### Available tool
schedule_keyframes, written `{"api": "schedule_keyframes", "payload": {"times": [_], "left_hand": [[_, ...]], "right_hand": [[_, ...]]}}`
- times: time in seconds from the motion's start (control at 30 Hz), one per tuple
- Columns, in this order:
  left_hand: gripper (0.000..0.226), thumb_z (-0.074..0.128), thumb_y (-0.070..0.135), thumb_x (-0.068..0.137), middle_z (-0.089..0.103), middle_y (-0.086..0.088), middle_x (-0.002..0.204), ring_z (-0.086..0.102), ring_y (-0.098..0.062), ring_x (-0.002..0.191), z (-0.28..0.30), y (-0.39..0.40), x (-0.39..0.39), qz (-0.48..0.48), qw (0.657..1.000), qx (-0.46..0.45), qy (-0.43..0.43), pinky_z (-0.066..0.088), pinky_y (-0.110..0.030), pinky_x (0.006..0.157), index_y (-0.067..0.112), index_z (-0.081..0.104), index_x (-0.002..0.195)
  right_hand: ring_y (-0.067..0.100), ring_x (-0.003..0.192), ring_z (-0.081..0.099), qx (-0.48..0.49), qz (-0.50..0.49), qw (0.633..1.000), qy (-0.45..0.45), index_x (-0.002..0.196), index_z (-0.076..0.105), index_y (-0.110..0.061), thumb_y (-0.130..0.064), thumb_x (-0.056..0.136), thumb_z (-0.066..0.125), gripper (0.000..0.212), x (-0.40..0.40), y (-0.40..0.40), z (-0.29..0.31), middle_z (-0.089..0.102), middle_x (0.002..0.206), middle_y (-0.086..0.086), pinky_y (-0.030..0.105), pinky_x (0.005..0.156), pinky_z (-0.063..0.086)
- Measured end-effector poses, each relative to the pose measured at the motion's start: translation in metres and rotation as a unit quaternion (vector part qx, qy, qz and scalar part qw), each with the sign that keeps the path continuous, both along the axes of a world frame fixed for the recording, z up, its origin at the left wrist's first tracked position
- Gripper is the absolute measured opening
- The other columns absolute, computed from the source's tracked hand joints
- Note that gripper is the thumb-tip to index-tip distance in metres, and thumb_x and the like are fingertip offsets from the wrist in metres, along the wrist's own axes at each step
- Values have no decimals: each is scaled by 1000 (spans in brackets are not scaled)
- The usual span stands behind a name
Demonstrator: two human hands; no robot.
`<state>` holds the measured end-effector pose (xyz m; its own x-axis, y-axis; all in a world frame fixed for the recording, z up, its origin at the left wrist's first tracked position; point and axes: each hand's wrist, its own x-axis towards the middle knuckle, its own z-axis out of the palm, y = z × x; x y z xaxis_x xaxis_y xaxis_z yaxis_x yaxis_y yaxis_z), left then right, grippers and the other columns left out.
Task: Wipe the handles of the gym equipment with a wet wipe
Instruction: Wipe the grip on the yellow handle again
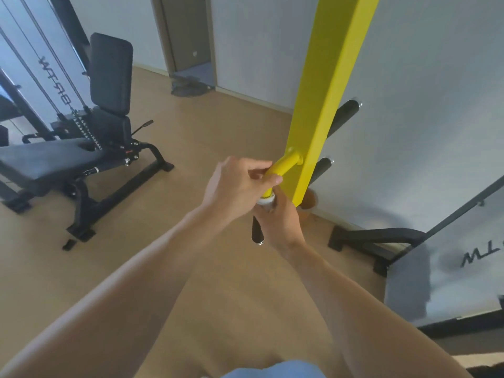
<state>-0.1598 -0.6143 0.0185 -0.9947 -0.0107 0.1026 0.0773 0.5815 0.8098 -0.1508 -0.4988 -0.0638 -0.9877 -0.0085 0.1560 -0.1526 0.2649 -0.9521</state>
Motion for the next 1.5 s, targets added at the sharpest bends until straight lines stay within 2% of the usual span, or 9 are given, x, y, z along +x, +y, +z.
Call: {"api": "schedule_keyframes", "payload": {"times": [0.07,0.27,0.4,0.63,0.83,1.03,1.2,1.37,1.5], "left_hand": [[36,75,55,75,77,19,91,71,-3,89,0,3,-2,3,999,-38,-13,59,-35,81,45,73,110],[30,71,56,78,75,15,83,67,-13,86,-5,11,-1,11,998,-61,2,57,-33,78,51,72,108],[36,69,59,78,76,20,100,70,-5,96,-7,11,-1,34,997,-71,9,58,-32,81,50,69,114],[39,68,61,77,76,19,102,69,-4,101,-10,7,0,51,997,-60,21,58,-37,84,49,70,113],[40,70,58,78,77,18,99,70,-4,99,-11,11,2,34,998,-43,17,58,-37,84,46,70,116],[41,69,59,77,77,17,99,70,-4,100,-15,10,4,32,999,-30,21,58,-37,85,45,70,116],[42,67,59,79,78,17,96,71,-8,93,-15,10,5,22,999,-41,29,59,-38,79,43,70,118],[43,68,61,76,77,18,101,70,-5,101,-17,10,4,25,999,-31,13,57,-38,85,46,70,116],[43,68,59,79,77,17,93,69,-9,82,-18,12,7,20,999,-25,22,55,-31,71,42,70,118]], "right_hand": [[-1,55,53,-36,-8,999,11,98,59,-23,-19,90,69,13,-3,-1,1,58,63,-16,11,51,39],[8,58,41,-36,-8,999,-6,76,53,-25,-21,89,67,19,-11,-1,-27,54,60,-8,25,51,36],[9,52,39,15,-2,996,-83,70,56,-28,-20,87,66,21,-9,1,-44,51,55,-9,27,48,36],[2,46,46,-34,1,999,-22,66,51,-23,-12,87,64,27,-18,-4,0,54,50,-14,13,43,34],[7,43,44,19,-14,985,-171,68,62,-23,-22,86,69,19,-4,3,-56,55,51,-8,23,47,37],[9,52,40,-66,-22,996,-49,60,52,-22,-13,86,68,32,-16,0,-28,51,51,-9,21,45,34],[5,43,43,31,-12,974,-223,72,64,-30,-26,87,71,16,1,5,-71,54,51,-11,17,40,36],[5,47,36,-65,-16,998,-21,57,48,-25,-13,84,67,36,-17,2,-27,49,46,-14,18,45,32],[13,53,42,9,-19,979,-201,69,63,-18,-29,85,71,21,-1,8,-74,54,56,-8,29,49,39]]}}
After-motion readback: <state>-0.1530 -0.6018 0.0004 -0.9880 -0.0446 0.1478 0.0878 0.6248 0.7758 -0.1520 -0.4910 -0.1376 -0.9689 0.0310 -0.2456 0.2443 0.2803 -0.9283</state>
